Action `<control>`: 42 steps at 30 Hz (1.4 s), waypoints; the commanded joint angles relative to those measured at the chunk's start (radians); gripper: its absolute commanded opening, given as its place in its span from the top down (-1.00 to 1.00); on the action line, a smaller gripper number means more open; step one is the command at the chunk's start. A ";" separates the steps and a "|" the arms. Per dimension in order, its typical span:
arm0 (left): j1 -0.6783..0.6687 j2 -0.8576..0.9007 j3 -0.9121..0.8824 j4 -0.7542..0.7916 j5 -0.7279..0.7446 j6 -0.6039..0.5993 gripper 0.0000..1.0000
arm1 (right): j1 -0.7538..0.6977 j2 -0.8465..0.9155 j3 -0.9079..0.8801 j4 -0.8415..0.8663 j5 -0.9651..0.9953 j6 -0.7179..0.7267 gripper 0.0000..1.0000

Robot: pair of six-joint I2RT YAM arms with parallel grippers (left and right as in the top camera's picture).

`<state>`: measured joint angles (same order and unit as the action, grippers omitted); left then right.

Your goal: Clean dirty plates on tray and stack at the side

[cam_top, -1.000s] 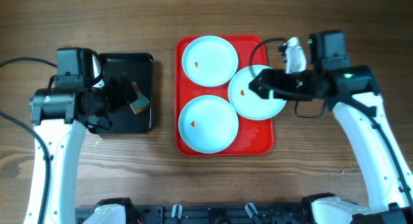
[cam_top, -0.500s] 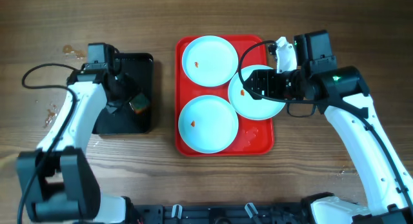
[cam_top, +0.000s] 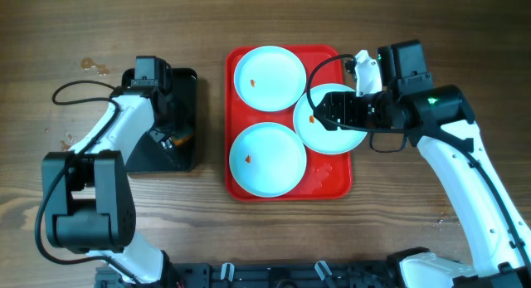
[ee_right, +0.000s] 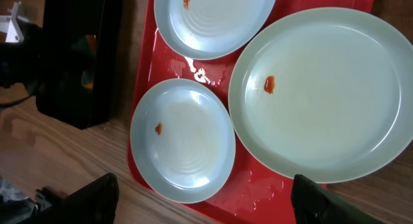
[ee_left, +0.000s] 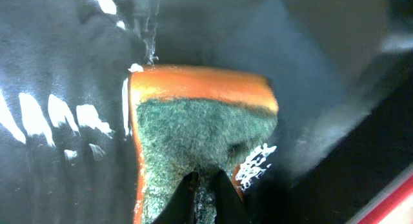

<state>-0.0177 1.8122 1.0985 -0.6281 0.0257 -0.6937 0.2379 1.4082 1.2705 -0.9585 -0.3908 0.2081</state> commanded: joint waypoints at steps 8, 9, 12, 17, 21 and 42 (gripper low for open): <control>0.000 -0.009 0.156 -0.137 0.002 0.179 0.64 | 0.000 -0.008 0.019 -0.014 0.013 0.031 -0.71; 0.000 -0.013 0.174 -0.156 -0.003 0.205 0.57 | 0.000 -0.008 0.019 -0.016 0.014 0.031 -0.72; 0.000 -0.012 0.190 -0.220 -0.042 0.222 0.41 | 0.000 -0.008 0.019 -0.019 0.014 0.031 -0.71; 0.000 0.021 0.146 -0.212 -0.054 0.104 0.21 | 0.000 -0.008 0.019 -0.019 0.014 0.031 -0.72; 0.000 0.051 0.098 -0.197 -0.055 -0.016 -0.21 | 0.000 -0.008 0.019 -0.019 0.014 0.031 -0.72; 0.000 0.022 0.312 -0.332 -0.053 0.310 0.92 | 0.000 -0.008 0.019 -0.011 0.018 0.028 -0.72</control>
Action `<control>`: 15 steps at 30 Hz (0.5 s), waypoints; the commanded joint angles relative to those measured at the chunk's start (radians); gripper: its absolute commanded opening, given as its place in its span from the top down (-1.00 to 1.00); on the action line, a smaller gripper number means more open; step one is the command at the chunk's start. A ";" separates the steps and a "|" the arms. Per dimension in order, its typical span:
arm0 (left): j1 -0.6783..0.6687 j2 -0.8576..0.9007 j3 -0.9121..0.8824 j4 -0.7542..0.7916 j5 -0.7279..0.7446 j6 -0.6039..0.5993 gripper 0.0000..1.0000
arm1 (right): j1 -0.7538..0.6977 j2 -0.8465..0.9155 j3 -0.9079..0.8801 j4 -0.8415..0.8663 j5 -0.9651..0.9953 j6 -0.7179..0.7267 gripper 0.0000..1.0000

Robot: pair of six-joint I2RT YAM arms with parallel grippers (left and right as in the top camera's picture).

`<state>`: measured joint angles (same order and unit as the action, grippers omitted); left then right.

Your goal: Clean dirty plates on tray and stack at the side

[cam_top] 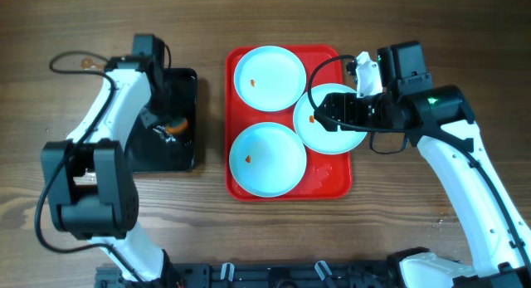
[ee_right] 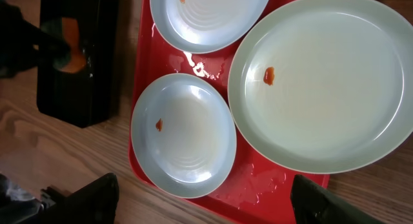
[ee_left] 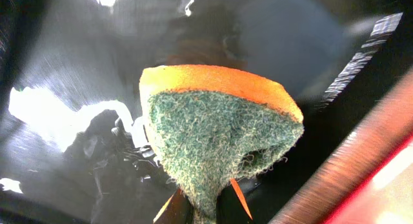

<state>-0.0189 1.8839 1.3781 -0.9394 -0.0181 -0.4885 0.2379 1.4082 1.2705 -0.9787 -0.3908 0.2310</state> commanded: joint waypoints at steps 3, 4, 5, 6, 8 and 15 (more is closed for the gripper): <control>0.000 -0.039 -0.011 0.002 -0.015 0.155 0.92 | 0.000 -0.008 0.019 0.007 0.018 0.006 -0.72; 0.000 -0.037 -0.044 0.029 -0.027 0.173 0.92 | 0.000 -0.008 0.019 0.006 0.018 0.006 -0.72; 0.000 -0.035 -0.084 0.071 -0.048 0.182 0.92 | 0.000 -0.008 0.019 0.005 0.018 0.006 -0.72; 0.000 -0.035 -0.124 0.119 -0.055 0.200 0.84 | 0.000 -0.008 0.019 0.005 0.018 0.006 -0.71; 0.001 -0.035 -0.171 0.174 -0.055 0.205 0.57 | 0.000 -0.008 0.019 0.005 0.018 0.008 -0.72; 0.001 -0.035 -0.180 0.211 -0.055 0.205 0.03 | 0.000 -0.008 0.019 0.003 0.018 0.008 -0.72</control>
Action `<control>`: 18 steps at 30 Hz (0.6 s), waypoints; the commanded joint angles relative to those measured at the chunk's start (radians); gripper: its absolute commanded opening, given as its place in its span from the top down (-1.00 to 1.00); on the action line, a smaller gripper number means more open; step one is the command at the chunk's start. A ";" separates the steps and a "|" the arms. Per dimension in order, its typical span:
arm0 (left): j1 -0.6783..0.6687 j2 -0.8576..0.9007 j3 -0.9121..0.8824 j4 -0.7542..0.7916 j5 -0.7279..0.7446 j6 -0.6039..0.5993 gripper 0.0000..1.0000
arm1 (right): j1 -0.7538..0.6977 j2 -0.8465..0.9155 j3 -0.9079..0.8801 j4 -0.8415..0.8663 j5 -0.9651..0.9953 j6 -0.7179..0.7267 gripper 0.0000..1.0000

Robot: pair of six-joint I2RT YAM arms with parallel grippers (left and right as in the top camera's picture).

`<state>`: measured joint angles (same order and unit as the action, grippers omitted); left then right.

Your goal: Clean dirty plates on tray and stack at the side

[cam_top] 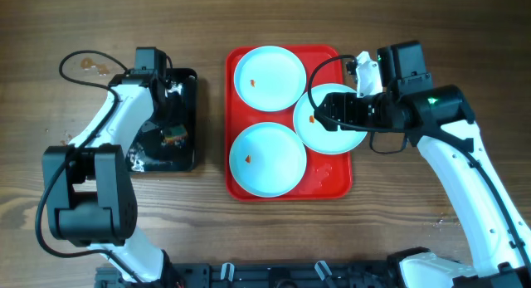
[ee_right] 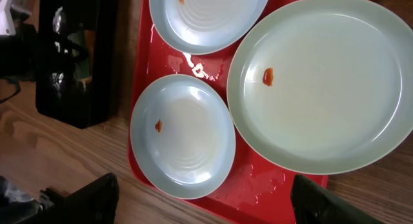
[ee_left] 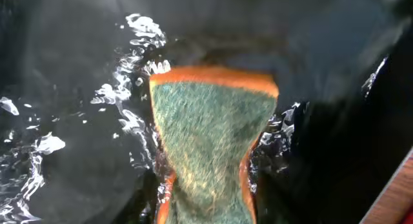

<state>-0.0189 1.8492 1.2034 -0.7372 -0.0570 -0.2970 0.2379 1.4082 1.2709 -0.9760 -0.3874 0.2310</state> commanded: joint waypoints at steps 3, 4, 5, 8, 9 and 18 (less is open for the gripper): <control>0.001 0.005 -0.008 0.032 -0.016 0.013 0.41 | 0.000 -0.008 0.018 0.001 0.014 0.008 -0.72; 0.001 0.011 -0.009 0.039 -0.016 0.013 0.56 | 0.000 -0.008 0.018 0.000 0.014 0.008 -0.72; 0.001 0.020 -0.009 0.039 -0.016 0.013 0.67 | 0.000 -0.008 0.018 -0.002 0.014 0.008 -0.72; 0.001 0.056 -0.009 0.030 -0.015 0.004 0.71 | 0.000 -0.008 0.018 -0.006 0.014 0.008 -0.72; 0.001 0.072 -0.009 0.030 -0.011 0.005 0.73 | 0.000 -0.008 0.018 -0.005 0.014 0.008 -0.72; 0.001 0.073 0.009 -0.002 -0.008 0.006 0.92 | 0.000 -0.008 0.018 -0.004 0.014 0.008 -0.72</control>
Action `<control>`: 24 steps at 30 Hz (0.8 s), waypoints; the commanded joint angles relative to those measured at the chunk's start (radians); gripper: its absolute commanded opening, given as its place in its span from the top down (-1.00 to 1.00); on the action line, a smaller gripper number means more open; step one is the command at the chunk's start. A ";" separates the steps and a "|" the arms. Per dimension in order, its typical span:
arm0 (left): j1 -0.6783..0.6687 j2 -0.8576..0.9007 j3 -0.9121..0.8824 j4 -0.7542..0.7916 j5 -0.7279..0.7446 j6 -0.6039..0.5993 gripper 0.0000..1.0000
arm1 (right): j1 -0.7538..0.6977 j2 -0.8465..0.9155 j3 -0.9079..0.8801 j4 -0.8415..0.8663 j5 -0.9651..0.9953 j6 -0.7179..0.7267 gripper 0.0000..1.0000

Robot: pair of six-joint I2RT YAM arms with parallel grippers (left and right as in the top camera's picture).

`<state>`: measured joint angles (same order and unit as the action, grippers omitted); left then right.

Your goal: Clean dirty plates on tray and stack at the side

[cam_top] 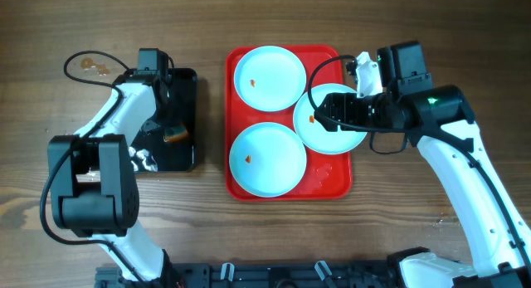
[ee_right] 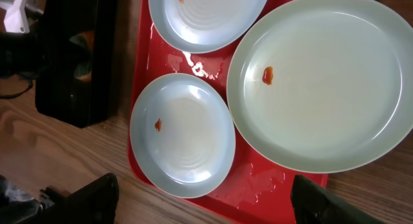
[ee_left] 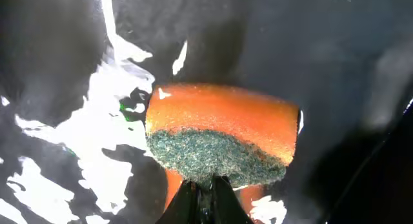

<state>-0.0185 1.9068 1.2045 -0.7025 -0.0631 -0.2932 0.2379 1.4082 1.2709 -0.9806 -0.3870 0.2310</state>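
A red tray (cam_top: 333, 182) holds three pale blue plates, each with a small red stain: one at the back (cam_top: 268, 76), one at the front (cam_top: 267, 158), and a larger one at the right (ee_right: 322, 82). My right gripper (ee_right: 205, 199) hovers open above that larger plate and part of it is hidden under the gripper in the overhead view. Left of the tray stands a black basin (cam_top: 187, 79) with water in it. Inside it my left gripper (ee_left: 205, 188) is shut on an orange sponge (ee_left: 222, 124) with a green scouring face.
Water drops (cam_top: 141, 161) lie on the wooden table at the basin's left edge. A small stain (cam_top: 93, 66) marks the table at the far left. The left arm's cable (cam_top: 83, 59) loops nearby.
The sponge in my left gripper has turned: its green face filled the wrist view, now the orange side shows above a green edge. The right arm has not moved.
My left gripper has been shut on the sponge inside the basin at every moment, at the front part first, then further back, then down in rippling water. Water has splashed onto the table. The right gripper stayed open over the large plate.
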 commanded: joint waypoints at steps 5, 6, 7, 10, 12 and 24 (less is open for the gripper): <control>0.001 -0.055 0.069 -0.119 -0.002 0.002 0.14 | 0.000 -0.008 0.018 0.001 0.014 0.008 -0.72; 0.001 -0.060 0.069 -0.125 -0.002 0.002 0.03 | 0.000 -0.008 0.018 0.000 0.014 0.008 -0.72; 0.001 -0.059 0.069 -0.132 -0.002 0.002 -0.03 | 0.000 -0.008 0.018 0.000 0.014 0.007 -0.72; 0.001 -0.050 0.044 -0.118 -0.002 -0.002 -0.04 | 0.000 -0.008 0.018 0.000 0.014 0.008 -0.72; 0.001 -0.043 0.019 -0.090 -0.001 -0.002 0.04 | 0.000 -0.008 0.018 0.000 0.014 0.007 -0.72; 0.001 -0.050 -0.036 -0.036 0.043 0.053 0.92 | 0.000 -0.008 0.018 0.013 0.016 0.004 -0.72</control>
<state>-0.0185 1.8732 1.1572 -0.6838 -0.0395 -0.2928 0.2379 1.4082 1.2705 -0.9802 -0.3870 0.2310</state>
